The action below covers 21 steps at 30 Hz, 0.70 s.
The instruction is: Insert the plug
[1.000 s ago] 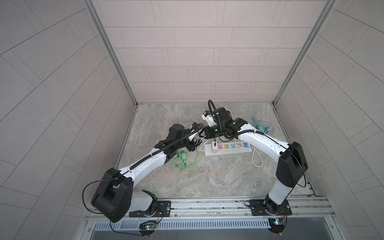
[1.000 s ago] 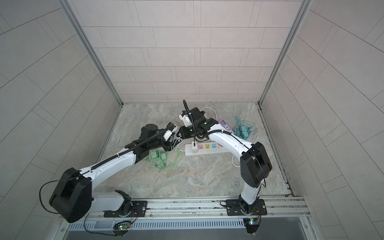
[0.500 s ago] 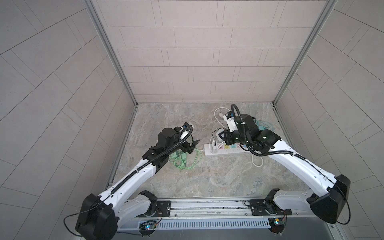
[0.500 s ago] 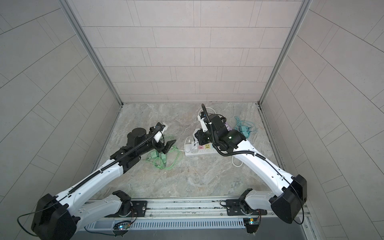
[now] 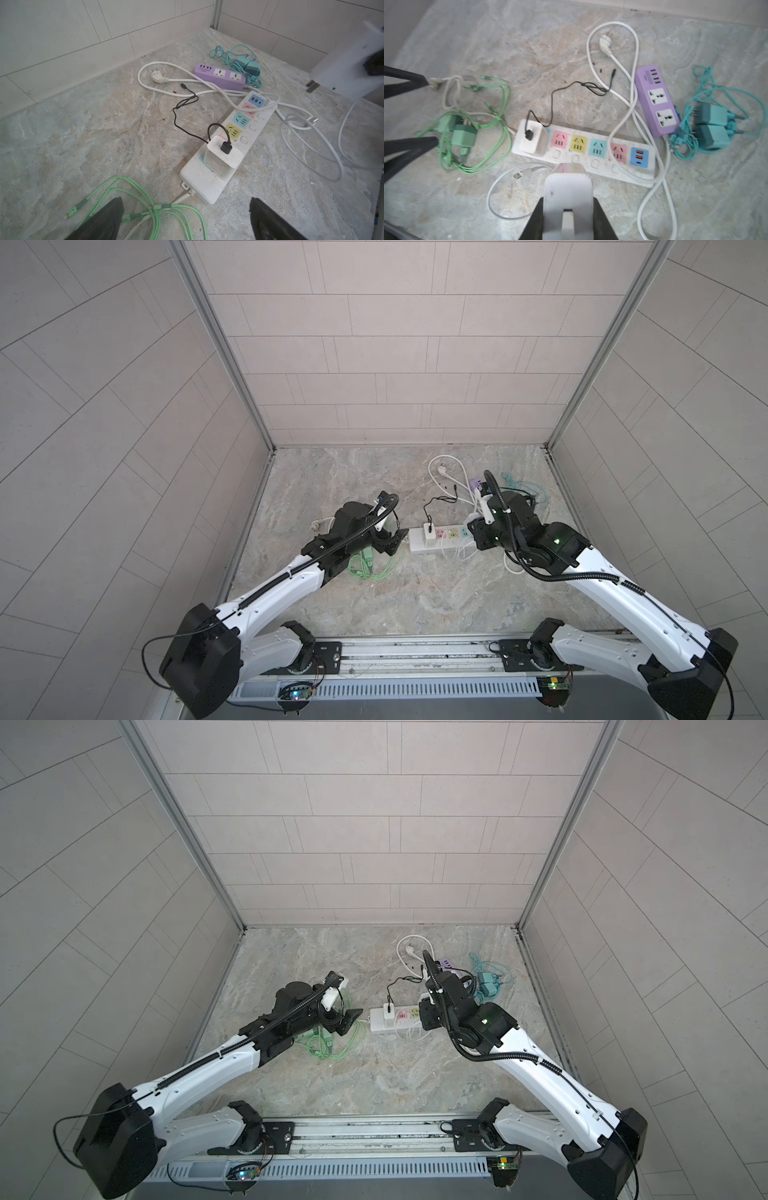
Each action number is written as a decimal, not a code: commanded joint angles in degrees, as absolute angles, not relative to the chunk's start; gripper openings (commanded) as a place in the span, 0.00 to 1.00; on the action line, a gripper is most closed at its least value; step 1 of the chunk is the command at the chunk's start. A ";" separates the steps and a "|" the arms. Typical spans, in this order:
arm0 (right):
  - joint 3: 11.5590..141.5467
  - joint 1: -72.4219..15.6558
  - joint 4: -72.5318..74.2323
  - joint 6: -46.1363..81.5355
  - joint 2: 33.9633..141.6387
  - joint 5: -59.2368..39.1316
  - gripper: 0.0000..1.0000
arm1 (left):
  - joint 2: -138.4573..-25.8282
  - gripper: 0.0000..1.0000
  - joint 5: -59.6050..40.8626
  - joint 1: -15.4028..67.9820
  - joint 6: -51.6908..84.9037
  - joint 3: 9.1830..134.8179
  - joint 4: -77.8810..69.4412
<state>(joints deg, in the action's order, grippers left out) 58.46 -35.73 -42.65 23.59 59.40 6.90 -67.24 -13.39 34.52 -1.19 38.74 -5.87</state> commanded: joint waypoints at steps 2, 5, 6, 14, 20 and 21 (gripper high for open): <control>54.04 -35.86 -44.42 25.19 58.67 14.28 0.19 | -69.95 1.00 -10.83 35.87 3.17 37.20 -10.63; 52.07 -35.90 -42.95 25.56 59.27 14.22 0.18 | -72.27 1.00 -10.05 36.12 3.16 37.56 -10.55; 51.69 -35.94 -42.41 25.66 59.61 14.16 0.18 | -72.85 1.00 -10.13 36.16 3.04 37.60 -10.53; 48.33 -37.22 -30.51 23.73 65.77 6.29 0.18 | -74.54 1.00 -8.84 36.34 3.88 36.48 -12.49; 49.91 -37.98 -27.99 25.22 71.52 6.43 0.17 | -72.63 1.00 -8.74 36.47 4.48 35.81 -12.30; 49.99 -38.05 -27.43 25.27 72.11 6.26 0.17 | -72.34 1.00 -8.58 36.46 4.32 35.57 -12.30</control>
<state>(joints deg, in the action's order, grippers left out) 48.51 -37.58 -30.30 24.45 71.24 6.37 -74.17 -9.19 36.14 3.70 36.53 -10.90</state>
